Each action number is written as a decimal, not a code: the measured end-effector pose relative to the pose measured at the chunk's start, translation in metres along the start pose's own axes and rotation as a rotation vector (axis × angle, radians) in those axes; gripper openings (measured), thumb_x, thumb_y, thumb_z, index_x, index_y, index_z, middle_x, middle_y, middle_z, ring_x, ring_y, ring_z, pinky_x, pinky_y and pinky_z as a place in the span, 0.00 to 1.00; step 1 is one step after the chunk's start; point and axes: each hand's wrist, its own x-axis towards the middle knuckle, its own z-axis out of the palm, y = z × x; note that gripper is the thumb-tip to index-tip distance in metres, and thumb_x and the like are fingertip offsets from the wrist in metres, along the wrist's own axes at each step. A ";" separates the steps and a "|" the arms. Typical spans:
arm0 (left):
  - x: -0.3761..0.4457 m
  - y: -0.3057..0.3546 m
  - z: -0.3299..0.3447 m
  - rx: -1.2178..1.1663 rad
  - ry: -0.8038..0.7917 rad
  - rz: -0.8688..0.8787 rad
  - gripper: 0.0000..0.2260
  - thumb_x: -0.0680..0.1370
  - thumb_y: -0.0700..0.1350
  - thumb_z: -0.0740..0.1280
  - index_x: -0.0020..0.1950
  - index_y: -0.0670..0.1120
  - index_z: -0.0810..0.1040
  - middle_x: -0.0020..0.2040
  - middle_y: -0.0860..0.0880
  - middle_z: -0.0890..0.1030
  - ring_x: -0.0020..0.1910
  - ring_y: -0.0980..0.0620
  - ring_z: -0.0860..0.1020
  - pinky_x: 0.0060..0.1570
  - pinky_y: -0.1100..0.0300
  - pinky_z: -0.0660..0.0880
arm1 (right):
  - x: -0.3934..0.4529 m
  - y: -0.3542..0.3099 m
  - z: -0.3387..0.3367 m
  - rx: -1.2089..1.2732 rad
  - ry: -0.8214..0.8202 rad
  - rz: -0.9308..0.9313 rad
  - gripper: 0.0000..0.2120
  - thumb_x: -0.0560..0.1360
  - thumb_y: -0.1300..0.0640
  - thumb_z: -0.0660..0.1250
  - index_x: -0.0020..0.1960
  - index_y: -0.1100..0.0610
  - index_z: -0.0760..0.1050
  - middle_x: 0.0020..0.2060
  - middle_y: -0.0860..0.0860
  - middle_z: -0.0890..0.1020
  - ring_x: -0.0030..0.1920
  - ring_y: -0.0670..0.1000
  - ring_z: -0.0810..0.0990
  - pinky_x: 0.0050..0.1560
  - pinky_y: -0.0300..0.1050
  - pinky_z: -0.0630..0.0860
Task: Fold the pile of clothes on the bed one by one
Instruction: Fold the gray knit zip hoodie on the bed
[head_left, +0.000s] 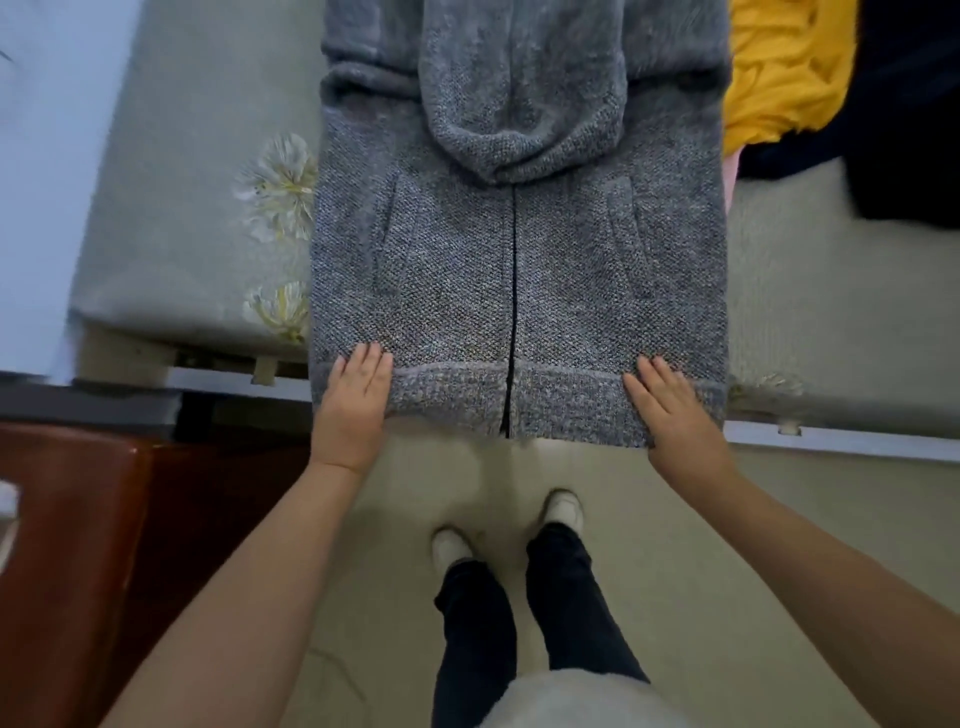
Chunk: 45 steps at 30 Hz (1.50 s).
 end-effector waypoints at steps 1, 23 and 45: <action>-0.009 -0.003 -0.010 -0.013 -0.007 -0.010 0.28 0.51 0.17 0.68 0.51 0.24 0.75 0.49 0.26 0.77 0.46 0.24 0.75 0.44 0.28 0.66 | -0.009 -0.006 -0.002 -0.006 -0.049 0.015 0.33 0.76 0.69 0.56 0.74 0.58 0.43 0.74 0.56 0.42 0.74 0.55 0.40 0.67 0.40 0.29; 0.242 -0.065 -0.170 0.247 -0.050 0.045 0.21 0.77 0.30 0.56 0.71 0.36 0.62 0.71 0.36 0.62 0.72 0.42 0.60 0.71 0.52 0.48 | 0.174 0.022 -0.257 -0.597 0.068 0.217 0.13 0.77 0.61 0.57 0.51 0.49 0.78 0.47 0.45 0.80 0.66 0.53 0.68 0.68 0.67 0.37; 0.456 -0.077 -0.019 -0.086 -0.055 -0.145 0.26 0.79 0.42 0.53 0.73 0.35 0.47 0.74 0.41 0.44 0.74 0.45 0.42 0.70 0.55 0.36 | 0.397 0.086 -0.189 0.090 0.393 0.429 0.23 0.78 0.53 0.58 0.70 0.62 0.65 0.71 0.62 0.60 0.73 0.64 0.54 0.69 0.64 0.45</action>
